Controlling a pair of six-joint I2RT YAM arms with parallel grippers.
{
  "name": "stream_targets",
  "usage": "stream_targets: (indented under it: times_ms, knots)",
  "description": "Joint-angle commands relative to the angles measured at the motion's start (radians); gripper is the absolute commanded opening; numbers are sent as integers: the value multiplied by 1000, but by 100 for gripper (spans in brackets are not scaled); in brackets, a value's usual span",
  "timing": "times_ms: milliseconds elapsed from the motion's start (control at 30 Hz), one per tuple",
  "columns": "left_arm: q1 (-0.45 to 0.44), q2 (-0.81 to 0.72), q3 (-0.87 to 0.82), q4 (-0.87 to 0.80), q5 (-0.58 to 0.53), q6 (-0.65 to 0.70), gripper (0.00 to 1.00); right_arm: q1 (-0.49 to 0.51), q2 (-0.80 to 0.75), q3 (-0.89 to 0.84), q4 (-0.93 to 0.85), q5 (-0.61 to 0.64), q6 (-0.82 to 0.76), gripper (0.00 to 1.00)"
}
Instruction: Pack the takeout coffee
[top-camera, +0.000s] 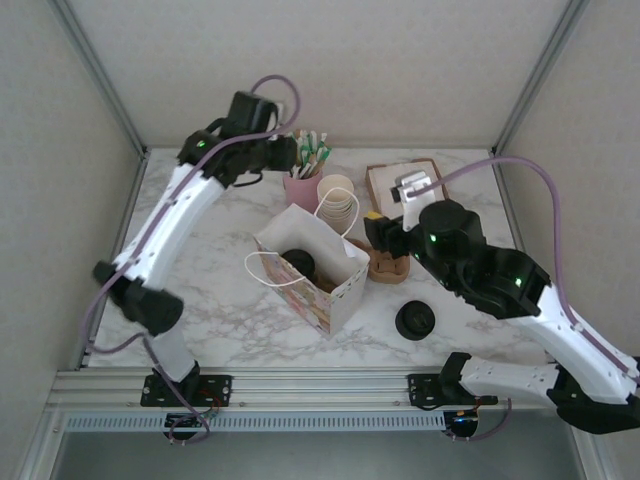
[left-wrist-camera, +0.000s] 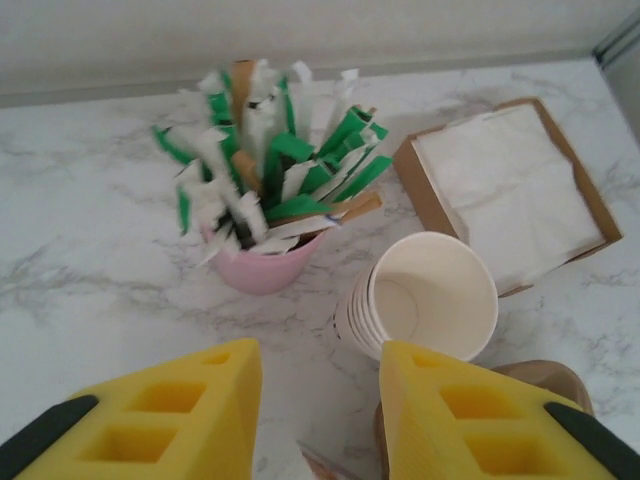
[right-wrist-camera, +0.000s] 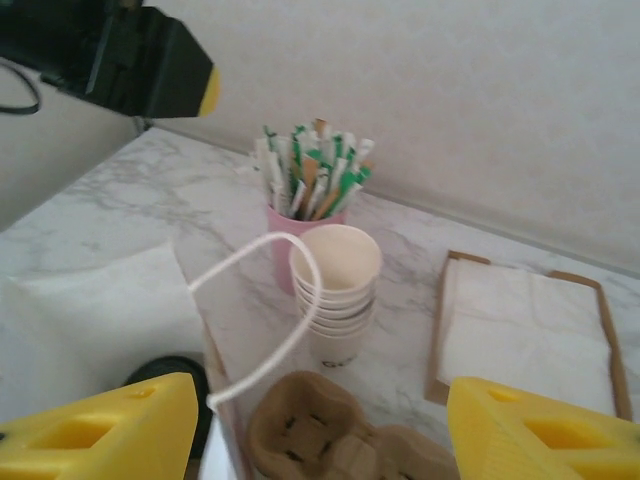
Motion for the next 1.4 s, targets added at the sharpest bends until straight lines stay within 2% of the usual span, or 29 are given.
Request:
stream_targets:
  times_ms: [0,133,200,433,1033,1367]
  knots:
    - [-19,147,195,-150,2,92,33,6,-80,-75,1,66,43,67]
    - [-37,307,396,-203,-19,138,32,5,-174,-161,-54,40,100,67]
    - [-39,352,438,-213,-36,153,34,5,-209,-188,-82,28,121,67]
    - [-42,416,439,-152,-125,201,31,6,-284,-230,-115,31,144,67]
    - [-63,454,462,-73,-130,215,26,4,-272,-229,-136,-32,131,67]
    - [-63,482,464,-104,-151,226,23,6,-275,-237,-138,-36,128,67]
